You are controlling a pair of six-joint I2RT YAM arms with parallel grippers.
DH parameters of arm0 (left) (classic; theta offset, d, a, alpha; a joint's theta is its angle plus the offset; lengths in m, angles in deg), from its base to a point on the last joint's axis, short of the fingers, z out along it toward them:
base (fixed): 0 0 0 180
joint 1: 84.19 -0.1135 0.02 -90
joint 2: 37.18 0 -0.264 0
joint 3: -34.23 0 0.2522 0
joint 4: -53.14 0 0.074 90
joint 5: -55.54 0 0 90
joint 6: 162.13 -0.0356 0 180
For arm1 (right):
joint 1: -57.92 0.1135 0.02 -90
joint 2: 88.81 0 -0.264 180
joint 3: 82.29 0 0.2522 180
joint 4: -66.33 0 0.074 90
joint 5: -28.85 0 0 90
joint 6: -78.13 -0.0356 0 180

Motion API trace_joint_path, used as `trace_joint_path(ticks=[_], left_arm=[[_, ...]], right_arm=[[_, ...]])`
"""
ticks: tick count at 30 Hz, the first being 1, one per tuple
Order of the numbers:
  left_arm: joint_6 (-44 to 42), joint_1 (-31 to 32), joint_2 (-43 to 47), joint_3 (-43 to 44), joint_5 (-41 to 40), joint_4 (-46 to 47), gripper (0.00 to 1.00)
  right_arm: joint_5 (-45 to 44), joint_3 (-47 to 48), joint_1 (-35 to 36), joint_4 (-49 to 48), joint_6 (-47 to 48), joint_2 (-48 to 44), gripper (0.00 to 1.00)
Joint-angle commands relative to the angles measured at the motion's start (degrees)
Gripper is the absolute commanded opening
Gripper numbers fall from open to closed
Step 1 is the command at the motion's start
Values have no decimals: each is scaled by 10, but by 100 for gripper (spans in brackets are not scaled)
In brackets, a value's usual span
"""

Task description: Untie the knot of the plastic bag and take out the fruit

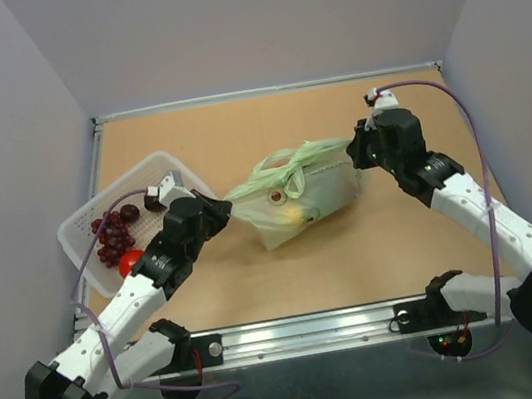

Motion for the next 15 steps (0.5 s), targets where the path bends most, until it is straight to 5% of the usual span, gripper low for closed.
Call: trace_joint_path(ticks=[1, 5, 10, 11, 14, 15], left_arm=[[-86, -86, -58, 42, -16, -29, 0], [-107, -138, -132, 94, 14, 13, 0], [-165, -133, -210, 146, 134, 71, 2], [-177, -125, -221, 153, 171, 74, 8], [-221, -73, -222, 172, 171, 77, 31], [-226, -62, -205, 175, 164, 65, 39]], right_arm=[[-140, -44, -45, -3, -95, -89, 0], [-127, -76, -45, 16, -136, -151, 0], [22, -114, -45, 65, -107, -163, 4], [50, -118, -45, 73, -100, -163, 9], [124, -107, -44, 116, -53, -170, 46], [131, -98, -44, 140, -36, -174, 67]])
